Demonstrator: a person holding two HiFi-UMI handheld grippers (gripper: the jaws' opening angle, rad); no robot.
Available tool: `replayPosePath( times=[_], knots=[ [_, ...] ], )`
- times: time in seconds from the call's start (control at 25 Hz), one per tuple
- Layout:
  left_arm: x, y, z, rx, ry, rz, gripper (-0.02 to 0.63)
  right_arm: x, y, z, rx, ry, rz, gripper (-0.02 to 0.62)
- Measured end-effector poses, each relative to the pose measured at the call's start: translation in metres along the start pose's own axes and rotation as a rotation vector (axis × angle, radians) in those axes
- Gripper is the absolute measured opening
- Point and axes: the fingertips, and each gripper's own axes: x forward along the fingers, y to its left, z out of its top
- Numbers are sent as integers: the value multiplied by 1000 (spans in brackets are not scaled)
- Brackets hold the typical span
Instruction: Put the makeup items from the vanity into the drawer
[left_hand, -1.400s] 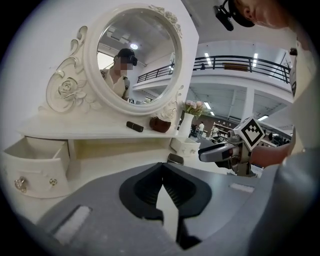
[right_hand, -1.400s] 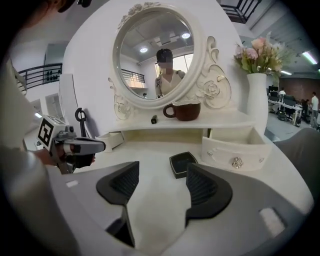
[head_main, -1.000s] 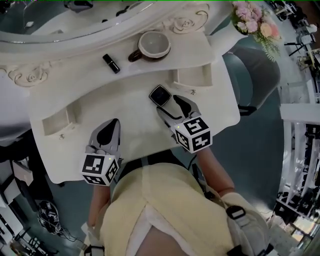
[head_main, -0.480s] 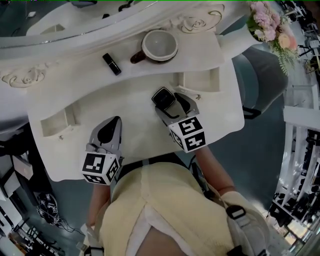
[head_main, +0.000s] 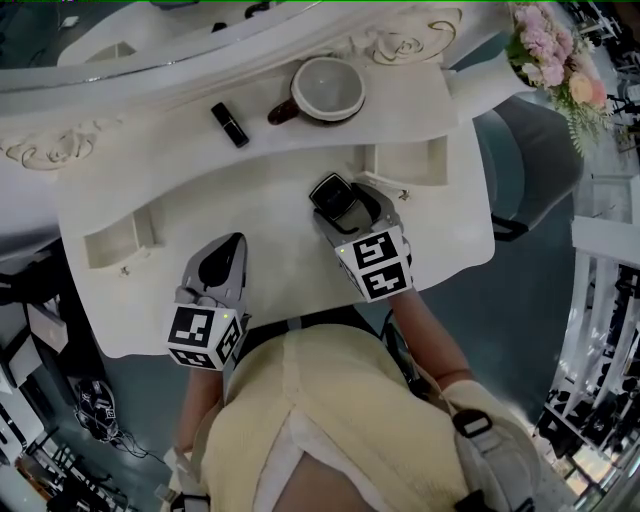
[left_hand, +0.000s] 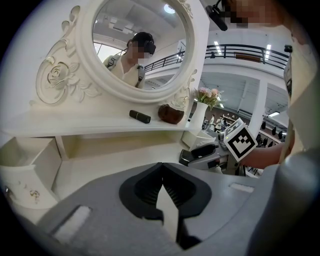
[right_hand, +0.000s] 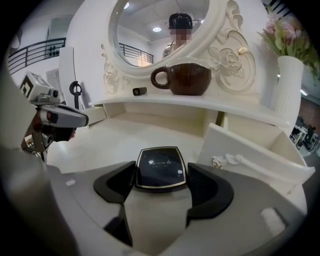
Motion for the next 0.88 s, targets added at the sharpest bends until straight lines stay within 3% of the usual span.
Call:
replayPosePath(
  times=[0.52,0.88],
  knots=[
    [-4,4,6,18,-18,13,-2,-14,11,5,-25,-42,36,319],
    [3,-18,19,29,-50,-66,-2,-56,21,34,-45,-118,49,319]
  ],
)
